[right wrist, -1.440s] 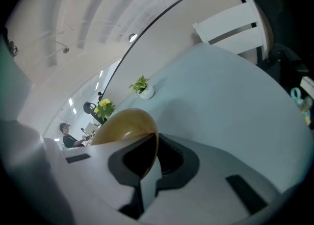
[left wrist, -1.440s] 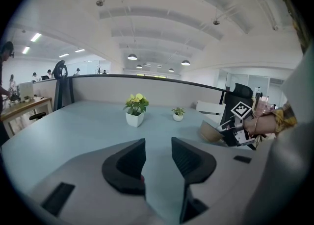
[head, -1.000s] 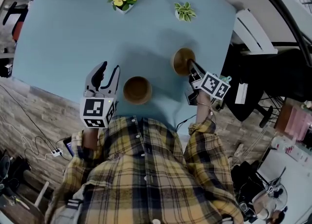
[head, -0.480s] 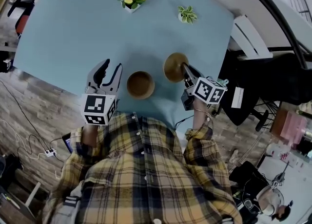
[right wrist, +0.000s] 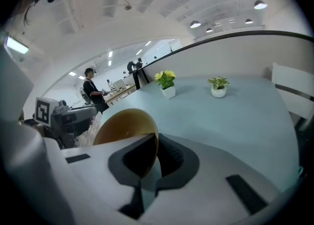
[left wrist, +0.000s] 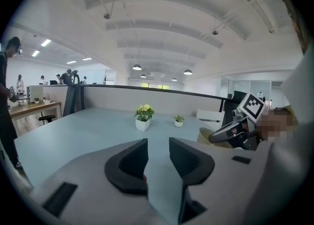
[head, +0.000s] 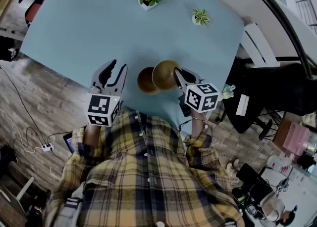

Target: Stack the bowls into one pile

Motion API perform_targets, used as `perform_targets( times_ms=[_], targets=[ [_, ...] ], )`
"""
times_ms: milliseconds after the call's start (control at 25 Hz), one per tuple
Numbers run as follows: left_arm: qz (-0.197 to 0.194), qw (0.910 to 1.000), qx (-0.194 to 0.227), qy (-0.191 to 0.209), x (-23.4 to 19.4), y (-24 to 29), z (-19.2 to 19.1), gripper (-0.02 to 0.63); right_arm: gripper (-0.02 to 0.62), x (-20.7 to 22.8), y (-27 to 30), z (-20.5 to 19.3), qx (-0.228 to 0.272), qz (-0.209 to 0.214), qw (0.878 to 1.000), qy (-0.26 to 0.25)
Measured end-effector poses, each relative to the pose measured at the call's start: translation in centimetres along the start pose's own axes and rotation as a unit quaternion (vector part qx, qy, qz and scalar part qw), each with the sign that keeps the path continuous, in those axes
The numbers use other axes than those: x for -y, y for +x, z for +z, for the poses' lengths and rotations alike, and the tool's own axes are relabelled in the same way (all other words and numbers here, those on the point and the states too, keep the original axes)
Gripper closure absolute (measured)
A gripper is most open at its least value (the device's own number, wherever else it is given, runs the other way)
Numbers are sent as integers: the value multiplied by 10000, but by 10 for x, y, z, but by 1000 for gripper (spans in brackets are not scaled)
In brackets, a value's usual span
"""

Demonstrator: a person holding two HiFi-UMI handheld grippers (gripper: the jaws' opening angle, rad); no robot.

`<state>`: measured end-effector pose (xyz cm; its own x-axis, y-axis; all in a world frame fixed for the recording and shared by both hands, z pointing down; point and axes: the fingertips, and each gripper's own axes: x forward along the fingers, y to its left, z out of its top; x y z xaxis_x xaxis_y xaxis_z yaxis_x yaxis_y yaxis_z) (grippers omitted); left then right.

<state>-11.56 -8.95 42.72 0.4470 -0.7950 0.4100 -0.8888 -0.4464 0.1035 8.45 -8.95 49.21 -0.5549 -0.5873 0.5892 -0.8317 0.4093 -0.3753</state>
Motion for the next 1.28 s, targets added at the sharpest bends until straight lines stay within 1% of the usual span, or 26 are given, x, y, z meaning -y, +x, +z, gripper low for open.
perform_targets(
  times_ms=[160, 320, 560, 880, 1280],
  targets=[
    [58, 10000, 6, -11, -3, -9, -3, 500, 581, -22, 10, -6, -161, 82, 9987, -472],
    [119, 9999, -16, -38, -6, -15, -7, 517, 581, -35, 17, -12, -302, 45, 9954, -906],
    [151, 9999, -25, -79, -5, -18, -8, 545, 581, -43, 21, -24, -427, -29, 9901, -1336],
    [160, 9998, -55, -119, -2, -17, -12, 579, 581, -42, 29, -40, -573, -29, 9862, -1553],
    [337, 9993, -46, -139, -5, -25, -14, 615, 581, -41, 42, -49, -701, -100, 9823, -1733]
  ],
)
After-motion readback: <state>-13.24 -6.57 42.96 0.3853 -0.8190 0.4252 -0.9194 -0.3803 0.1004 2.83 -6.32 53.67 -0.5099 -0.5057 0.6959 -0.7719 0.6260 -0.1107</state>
